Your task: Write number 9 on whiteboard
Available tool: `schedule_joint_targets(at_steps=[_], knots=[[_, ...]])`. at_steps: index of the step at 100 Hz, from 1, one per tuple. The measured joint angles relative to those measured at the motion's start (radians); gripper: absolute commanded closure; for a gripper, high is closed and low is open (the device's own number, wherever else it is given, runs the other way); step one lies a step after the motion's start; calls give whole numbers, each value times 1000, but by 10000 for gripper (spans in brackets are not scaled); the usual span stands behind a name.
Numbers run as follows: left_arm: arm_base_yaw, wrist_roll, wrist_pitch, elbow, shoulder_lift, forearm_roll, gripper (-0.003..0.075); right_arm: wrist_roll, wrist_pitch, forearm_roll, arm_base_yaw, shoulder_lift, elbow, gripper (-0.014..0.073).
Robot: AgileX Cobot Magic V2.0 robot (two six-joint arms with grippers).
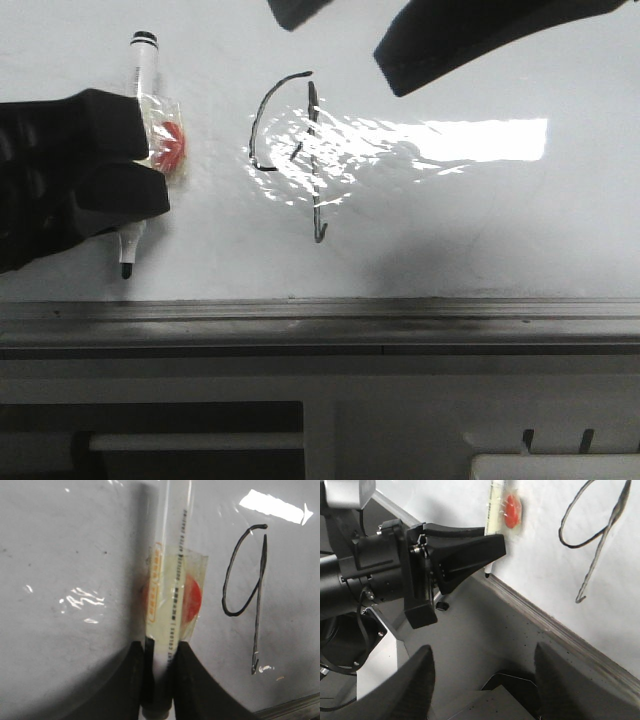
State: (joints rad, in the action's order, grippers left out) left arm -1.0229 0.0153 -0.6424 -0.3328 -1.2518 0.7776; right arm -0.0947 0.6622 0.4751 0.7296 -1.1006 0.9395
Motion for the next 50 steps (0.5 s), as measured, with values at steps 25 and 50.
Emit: schedule_joint_targets(at_steps=[25,50], knots=[[0,-1,1,0,0,0,740,0,11,0,0,0,0,214],[0,-1,1,0,0,0,721,0,29,0,0,0,0,214]])
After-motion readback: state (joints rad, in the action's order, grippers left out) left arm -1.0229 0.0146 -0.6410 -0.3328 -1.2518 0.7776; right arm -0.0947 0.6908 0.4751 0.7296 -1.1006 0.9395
